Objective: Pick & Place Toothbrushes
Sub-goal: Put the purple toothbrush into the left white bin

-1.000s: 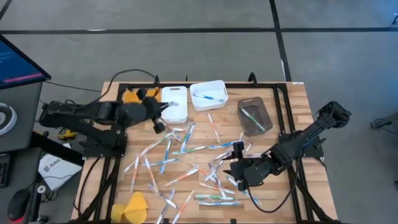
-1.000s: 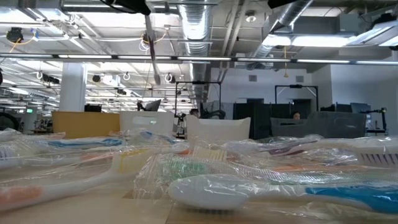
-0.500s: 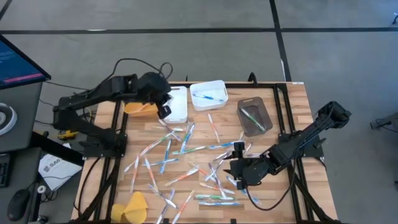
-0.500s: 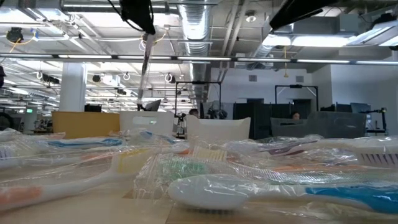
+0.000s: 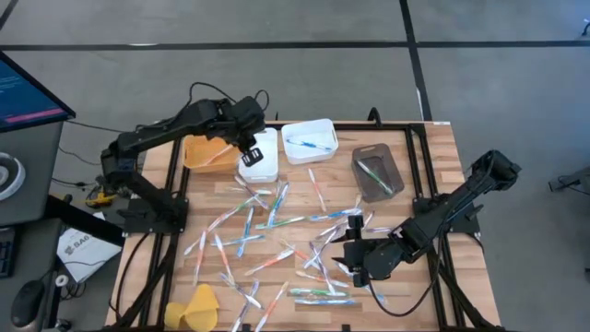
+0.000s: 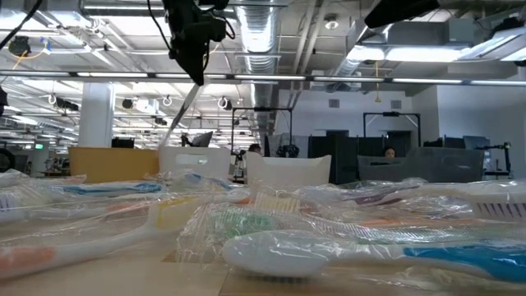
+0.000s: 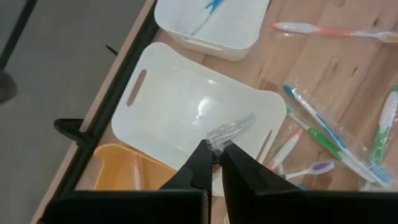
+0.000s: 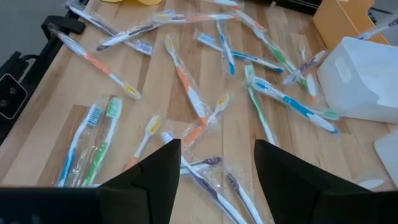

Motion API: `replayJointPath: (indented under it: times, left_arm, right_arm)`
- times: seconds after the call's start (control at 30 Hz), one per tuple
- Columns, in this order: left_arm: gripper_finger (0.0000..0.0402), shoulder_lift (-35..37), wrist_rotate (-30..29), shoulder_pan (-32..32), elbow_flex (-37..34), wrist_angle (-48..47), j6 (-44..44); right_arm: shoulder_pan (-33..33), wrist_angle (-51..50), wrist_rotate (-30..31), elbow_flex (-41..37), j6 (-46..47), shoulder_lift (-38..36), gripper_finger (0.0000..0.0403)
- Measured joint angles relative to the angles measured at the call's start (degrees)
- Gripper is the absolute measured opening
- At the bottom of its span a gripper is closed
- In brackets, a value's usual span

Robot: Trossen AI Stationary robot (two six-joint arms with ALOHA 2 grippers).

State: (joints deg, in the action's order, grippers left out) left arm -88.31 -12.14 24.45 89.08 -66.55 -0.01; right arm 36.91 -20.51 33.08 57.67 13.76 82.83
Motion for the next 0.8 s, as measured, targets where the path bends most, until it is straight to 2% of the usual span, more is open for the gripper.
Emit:
replayJointPath:
  times: [0.43, 0.8]
  left_arm:
    - [0.0007, 2.68, 0.12, -2.60, 8.22, -1.92, -1.57]
    - [0.0007, -1.99, 3.63, -2.72, 8.20, -1.09, -2.42]
  right_arm:
    - [-0.19, 0.00, 0.02, 0.00, -0.17, 0.00, 0.0198]
    - [-0.24, 0.00, 0.02, 0.00, -0.68, 0.00, 0.0194]
